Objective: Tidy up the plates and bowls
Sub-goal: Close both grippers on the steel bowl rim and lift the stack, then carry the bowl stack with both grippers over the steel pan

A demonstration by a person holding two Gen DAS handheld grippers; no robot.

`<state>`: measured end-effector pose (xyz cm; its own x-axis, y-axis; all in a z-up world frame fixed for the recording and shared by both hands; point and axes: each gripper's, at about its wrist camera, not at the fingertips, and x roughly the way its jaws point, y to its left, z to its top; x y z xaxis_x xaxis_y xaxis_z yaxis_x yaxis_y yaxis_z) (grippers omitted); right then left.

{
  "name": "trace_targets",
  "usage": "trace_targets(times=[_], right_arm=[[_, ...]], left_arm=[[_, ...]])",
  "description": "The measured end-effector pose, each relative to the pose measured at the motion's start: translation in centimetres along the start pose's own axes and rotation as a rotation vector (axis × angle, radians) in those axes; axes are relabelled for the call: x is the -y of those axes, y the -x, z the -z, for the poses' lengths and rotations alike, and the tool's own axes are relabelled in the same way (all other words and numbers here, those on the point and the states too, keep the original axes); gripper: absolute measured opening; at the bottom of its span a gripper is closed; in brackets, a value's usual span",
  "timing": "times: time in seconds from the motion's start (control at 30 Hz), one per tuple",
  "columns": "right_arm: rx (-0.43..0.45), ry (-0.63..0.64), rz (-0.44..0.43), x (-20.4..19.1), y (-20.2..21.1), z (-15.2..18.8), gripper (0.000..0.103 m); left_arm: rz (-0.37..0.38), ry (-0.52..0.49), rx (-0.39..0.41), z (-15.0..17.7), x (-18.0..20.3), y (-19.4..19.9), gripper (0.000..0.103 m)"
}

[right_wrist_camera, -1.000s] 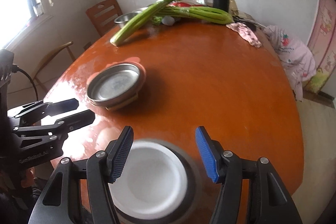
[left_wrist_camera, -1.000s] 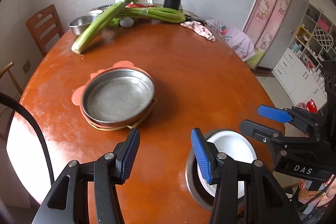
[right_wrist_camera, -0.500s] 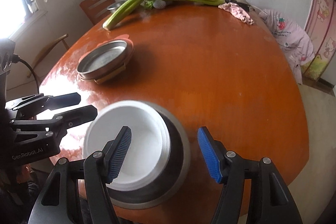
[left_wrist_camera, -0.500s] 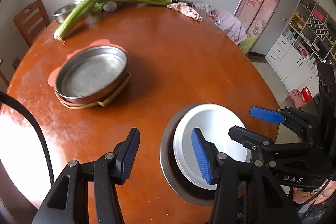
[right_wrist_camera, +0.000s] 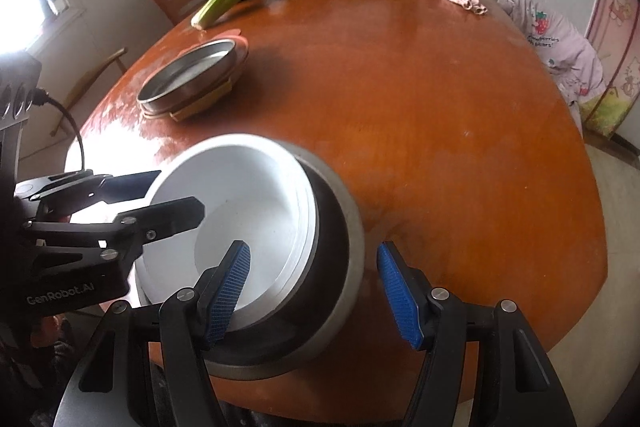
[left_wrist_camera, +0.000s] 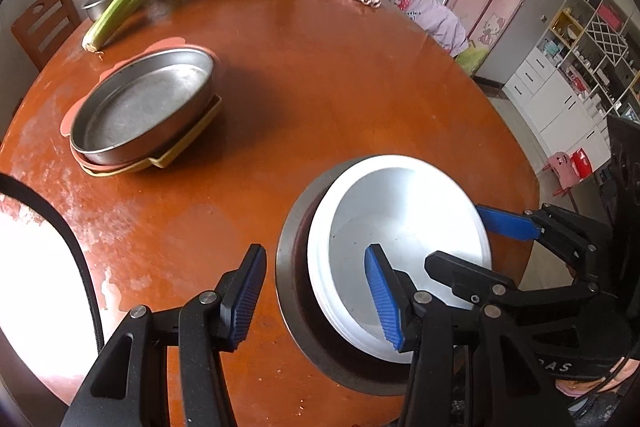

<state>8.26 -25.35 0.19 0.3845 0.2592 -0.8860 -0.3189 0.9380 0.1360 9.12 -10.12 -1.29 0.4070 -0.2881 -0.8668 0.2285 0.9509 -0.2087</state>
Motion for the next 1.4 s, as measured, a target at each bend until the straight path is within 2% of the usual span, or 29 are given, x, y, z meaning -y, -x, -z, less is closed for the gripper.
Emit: trace_targets(times=[0.13, 0.47, 0.67, 0.83, 1.1, 1.4], right_arm=[[-0.007, 0.001, -0.012, 0.0, -0.2, 0.1, 0.068], [-0.049, 0.011, -0.036, -0.5, -1.2, 0.4, 0.068], [-0.056, 0.021, -0.027, -0.9, -1.4, 0.5, 0.068], [-0.058, 0.024, -0.032, -1.2, -1.6, 0.3, 0.068], [-0.061, 0.029, -0.05, -1.9, -2.1, -0.6, 0.067], [-0.036, 0.063, -0.076, -3.5, -2.0, -2.7, 0.067]], left_arm=[[-0.016, 0.002, -0.012, 0.1, -0.1, -0.5, 0.051], [0.005, 0.021, -0.042, 0.2, -0.5, -1.3, 0.054], [0.063, 0.042, -0.056, 0.5, -0.7, -1.7, 0.054], [0.085, 0.063, -0.065, 0.5, -1.0, -2.0, 0.048], [0.062, 0.085, -0.045, 0.6, -1.9, -1.3, 0.047], [0.038, 0.116, 0.012, -0.2, -4.0, 0.9, 0.047]])
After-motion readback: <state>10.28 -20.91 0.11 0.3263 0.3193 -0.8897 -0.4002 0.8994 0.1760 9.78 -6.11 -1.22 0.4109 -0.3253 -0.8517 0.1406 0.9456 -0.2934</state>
